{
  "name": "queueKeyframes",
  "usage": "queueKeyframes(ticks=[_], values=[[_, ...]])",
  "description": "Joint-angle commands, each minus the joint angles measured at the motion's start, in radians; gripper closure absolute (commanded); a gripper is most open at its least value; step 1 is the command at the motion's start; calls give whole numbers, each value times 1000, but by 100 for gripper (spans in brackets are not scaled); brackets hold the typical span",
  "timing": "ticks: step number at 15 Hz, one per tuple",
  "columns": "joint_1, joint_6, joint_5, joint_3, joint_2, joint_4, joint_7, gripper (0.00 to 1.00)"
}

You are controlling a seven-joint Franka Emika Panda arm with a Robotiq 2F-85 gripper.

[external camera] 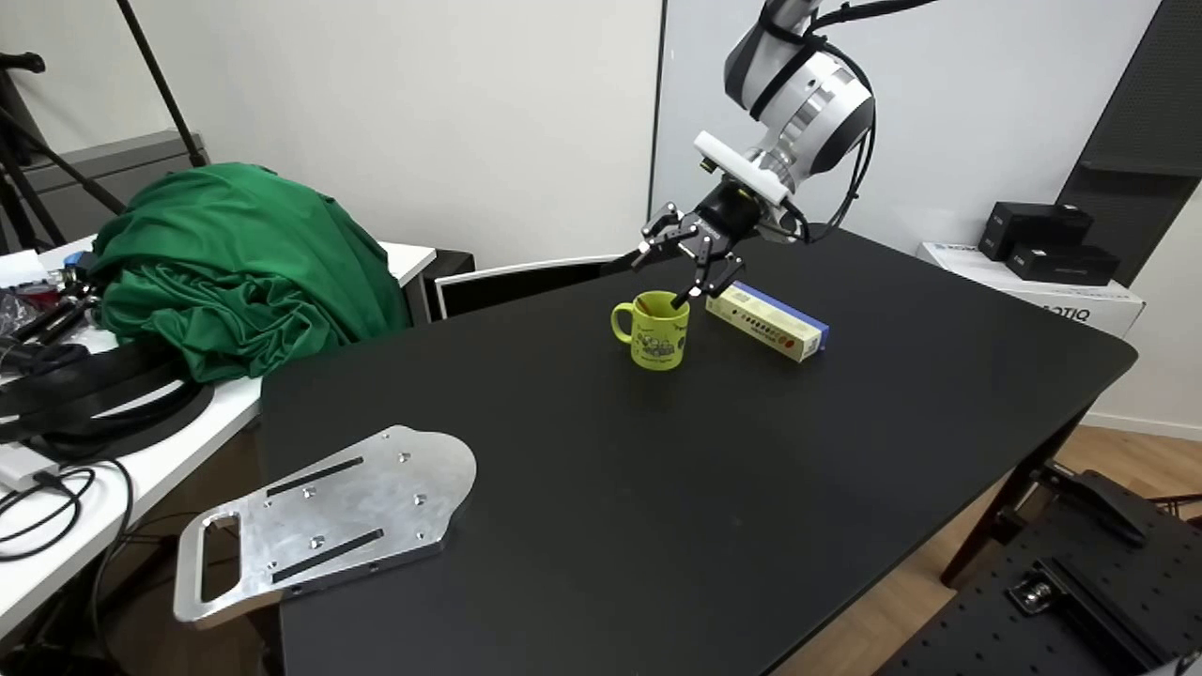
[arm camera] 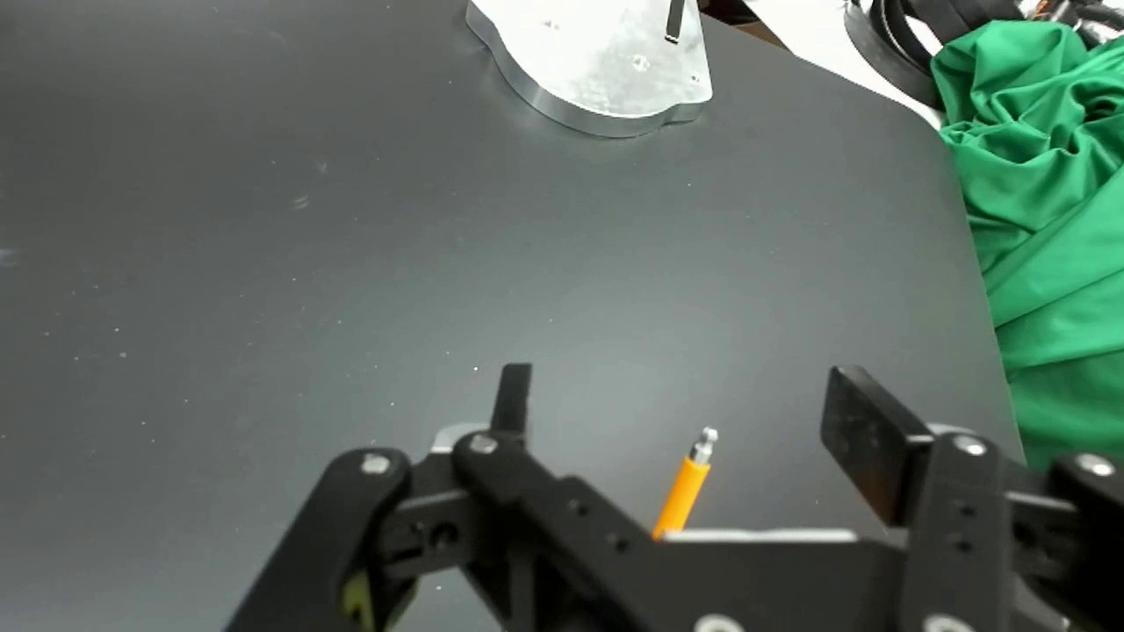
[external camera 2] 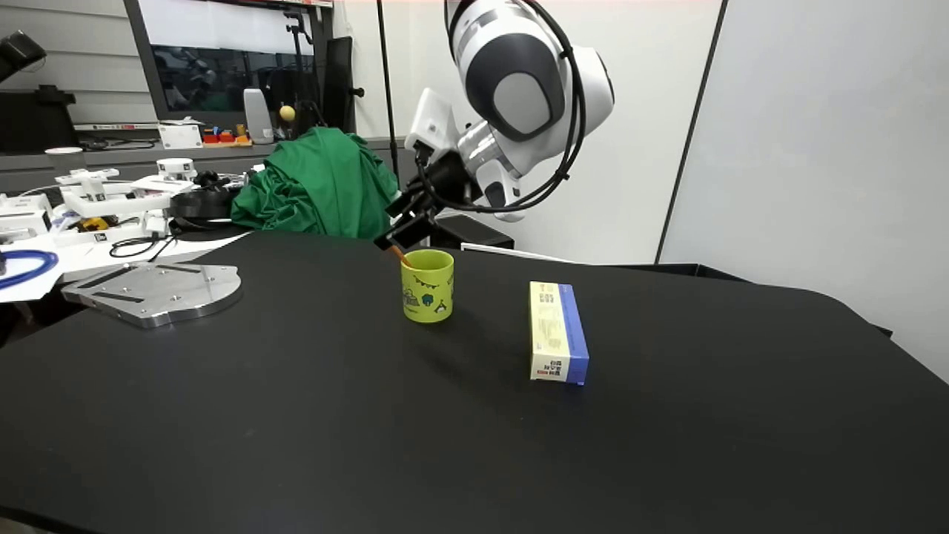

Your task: Put the wrench inside the yellow mug

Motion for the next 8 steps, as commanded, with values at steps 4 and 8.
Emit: queueKeyframes(ticks=[4, 8], values=[[4, -2, -2, 12, -7, 3, -10, 0], [4, -2, -2, 12, -9, 3, -13, 0]])
